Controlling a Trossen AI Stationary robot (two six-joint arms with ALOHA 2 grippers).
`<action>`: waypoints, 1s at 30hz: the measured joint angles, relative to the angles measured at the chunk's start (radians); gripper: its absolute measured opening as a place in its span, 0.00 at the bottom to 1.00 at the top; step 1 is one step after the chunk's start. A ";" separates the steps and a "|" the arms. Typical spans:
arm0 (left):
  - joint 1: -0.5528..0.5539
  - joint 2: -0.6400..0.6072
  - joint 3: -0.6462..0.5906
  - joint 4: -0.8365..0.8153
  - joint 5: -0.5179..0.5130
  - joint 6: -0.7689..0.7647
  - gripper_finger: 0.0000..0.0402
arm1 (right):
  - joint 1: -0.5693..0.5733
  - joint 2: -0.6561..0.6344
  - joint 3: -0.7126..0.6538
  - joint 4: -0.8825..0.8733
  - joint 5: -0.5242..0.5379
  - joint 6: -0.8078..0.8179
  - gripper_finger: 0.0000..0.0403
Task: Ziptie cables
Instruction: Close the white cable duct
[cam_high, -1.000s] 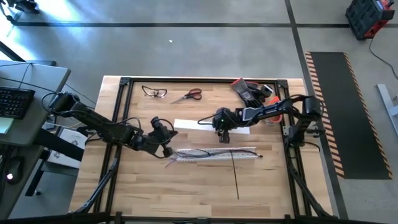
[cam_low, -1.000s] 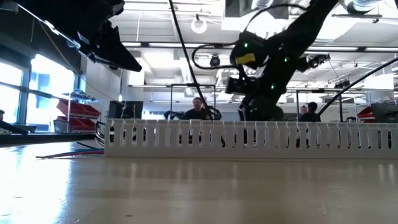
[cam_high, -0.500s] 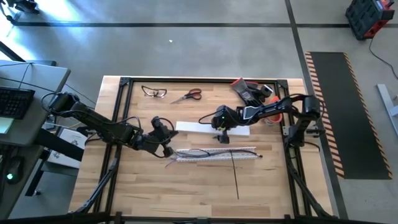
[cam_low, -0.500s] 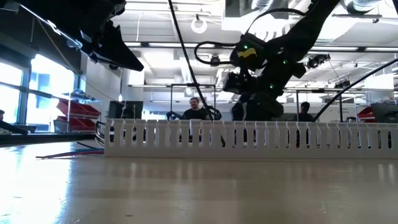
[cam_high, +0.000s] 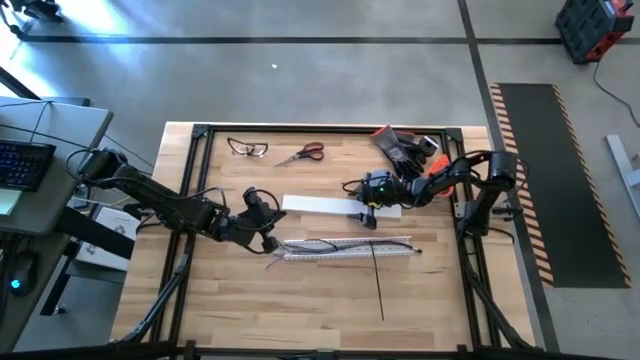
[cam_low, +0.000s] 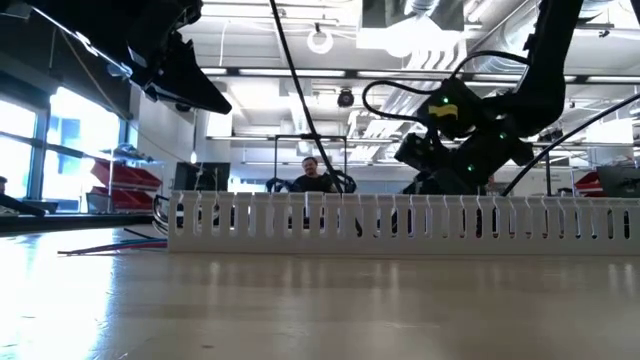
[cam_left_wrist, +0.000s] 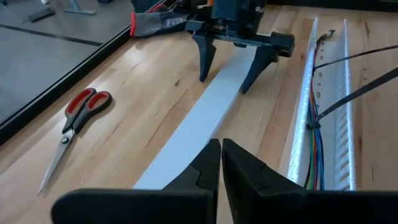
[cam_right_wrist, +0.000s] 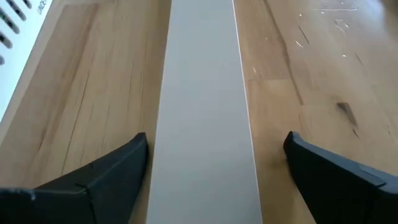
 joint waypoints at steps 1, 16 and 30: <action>0.000 0.000 0.000 0.000 -0.002 0.000 0.00 | -0.001 0.005 -0.003 -0.001 -0.003 -0.006 0.88; 0.000 0.000 0.000 0.067 -0.033 -0.003 0.00 | 0.003 0.117 0.005 0.136 0.040 0.058 0.51; -0.031 -0.181 0.001 0.099 -0.109 0.082 0.00 | 0.072 -0.275 -0.007 -0.123 0.082 0.166 0.51</action>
